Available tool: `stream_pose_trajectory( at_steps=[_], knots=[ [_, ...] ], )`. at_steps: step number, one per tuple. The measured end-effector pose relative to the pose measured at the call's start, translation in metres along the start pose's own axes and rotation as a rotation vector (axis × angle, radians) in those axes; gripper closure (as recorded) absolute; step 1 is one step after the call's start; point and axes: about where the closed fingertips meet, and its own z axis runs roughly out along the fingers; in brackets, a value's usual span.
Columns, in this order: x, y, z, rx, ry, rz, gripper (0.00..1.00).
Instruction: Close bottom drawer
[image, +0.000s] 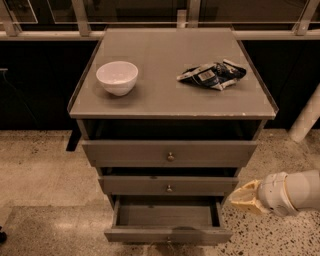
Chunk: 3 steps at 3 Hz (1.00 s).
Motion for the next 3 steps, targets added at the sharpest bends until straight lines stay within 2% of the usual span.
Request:
stream_pose_trajectory(
  at_steps=[1,2,3],
  knots=[
    [0.026,0.025,0.029,0.012,-0.068,0.030,1.00],
    [0.066,0.016,0.065,0.112,-0.170,0.063,1.00],
    [0.103,-0.006,0.112,0.139,-0.239,0.109,1.00]
  ],
)
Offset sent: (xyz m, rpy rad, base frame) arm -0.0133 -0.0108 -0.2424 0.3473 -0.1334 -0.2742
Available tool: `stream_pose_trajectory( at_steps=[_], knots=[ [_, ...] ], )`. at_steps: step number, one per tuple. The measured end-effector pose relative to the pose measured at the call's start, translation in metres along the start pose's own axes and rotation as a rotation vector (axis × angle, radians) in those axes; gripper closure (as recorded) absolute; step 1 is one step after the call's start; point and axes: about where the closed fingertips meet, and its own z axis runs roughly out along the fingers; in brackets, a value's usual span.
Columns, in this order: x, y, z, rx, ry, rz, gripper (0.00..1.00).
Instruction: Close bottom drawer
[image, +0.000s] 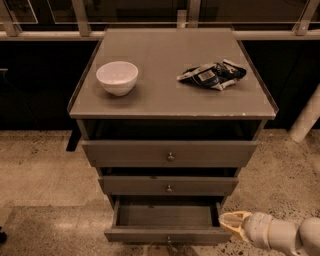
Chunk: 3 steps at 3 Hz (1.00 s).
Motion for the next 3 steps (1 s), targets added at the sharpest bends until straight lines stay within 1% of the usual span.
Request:
stream_pose_trajectory(
  at_steps=[1,2,3],
  knots=[
    [0.048,-0.015,0.053,-0.040,-0.033,0.079,1.00],
    [0.108,-0.009,0.116,-0.112,-0.067,0.210,1.00],
    [0.107,-0.010,0.114,-0.110,-0.066,0.206,1.00]
  ],
)
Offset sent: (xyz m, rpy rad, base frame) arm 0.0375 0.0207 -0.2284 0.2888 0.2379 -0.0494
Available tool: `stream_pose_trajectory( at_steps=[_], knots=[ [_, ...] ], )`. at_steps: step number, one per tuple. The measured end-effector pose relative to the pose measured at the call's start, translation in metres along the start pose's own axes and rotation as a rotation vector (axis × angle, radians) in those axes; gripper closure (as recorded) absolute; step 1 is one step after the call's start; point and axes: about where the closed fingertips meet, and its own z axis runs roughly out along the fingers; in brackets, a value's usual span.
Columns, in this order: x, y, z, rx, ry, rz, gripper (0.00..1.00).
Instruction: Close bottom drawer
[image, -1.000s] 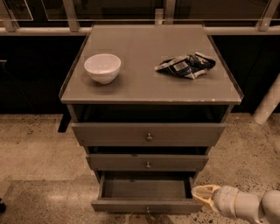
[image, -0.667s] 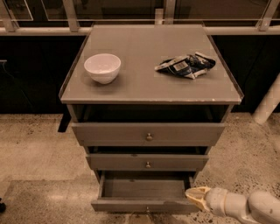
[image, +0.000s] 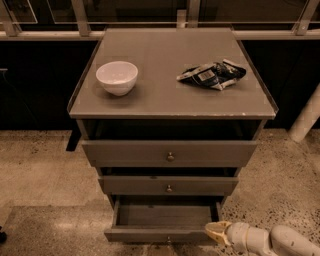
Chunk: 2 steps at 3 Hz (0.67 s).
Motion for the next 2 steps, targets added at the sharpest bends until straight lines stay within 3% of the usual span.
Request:
stream_pose_trajectory(
  at_steps=[2],
  knots=[
    [0.062,-0.016,0.033,0.045,-0.046,0.126,1.00]
  ],
)
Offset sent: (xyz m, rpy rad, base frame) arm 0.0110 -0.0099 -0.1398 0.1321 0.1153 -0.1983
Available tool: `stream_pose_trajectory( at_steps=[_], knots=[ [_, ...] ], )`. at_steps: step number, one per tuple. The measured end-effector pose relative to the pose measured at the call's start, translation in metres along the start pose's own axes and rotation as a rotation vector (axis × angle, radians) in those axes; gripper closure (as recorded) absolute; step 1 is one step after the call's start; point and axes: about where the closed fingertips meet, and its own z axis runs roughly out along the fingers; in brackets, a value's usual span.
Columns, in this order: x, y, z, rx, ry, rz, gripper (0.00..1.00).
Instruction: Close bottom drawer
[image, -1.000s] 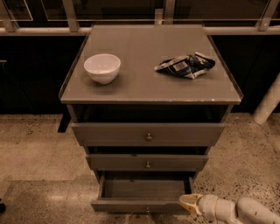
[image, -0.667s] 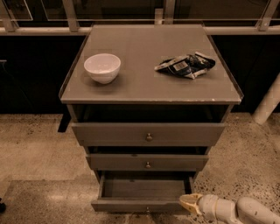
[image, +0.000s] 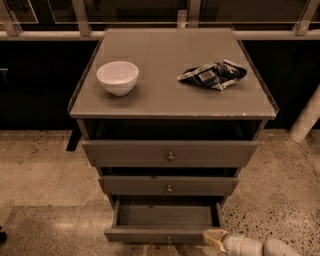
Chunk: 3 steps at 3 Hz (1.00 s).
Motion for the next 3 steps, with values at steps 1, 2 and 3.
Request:
stream_pose_trajectory(
  at_steps=[1,2,3],
  knots=[
    [0.027,-0.023,0.032,-0.021,-0.007,0.080,1.00],
    [0.046,-0.042,0.057,-0.040,0.000,0.136,1.00],
    [0.059,-0.054,0.070,-0.038,0.006,0.171,1.00]
  ],
)
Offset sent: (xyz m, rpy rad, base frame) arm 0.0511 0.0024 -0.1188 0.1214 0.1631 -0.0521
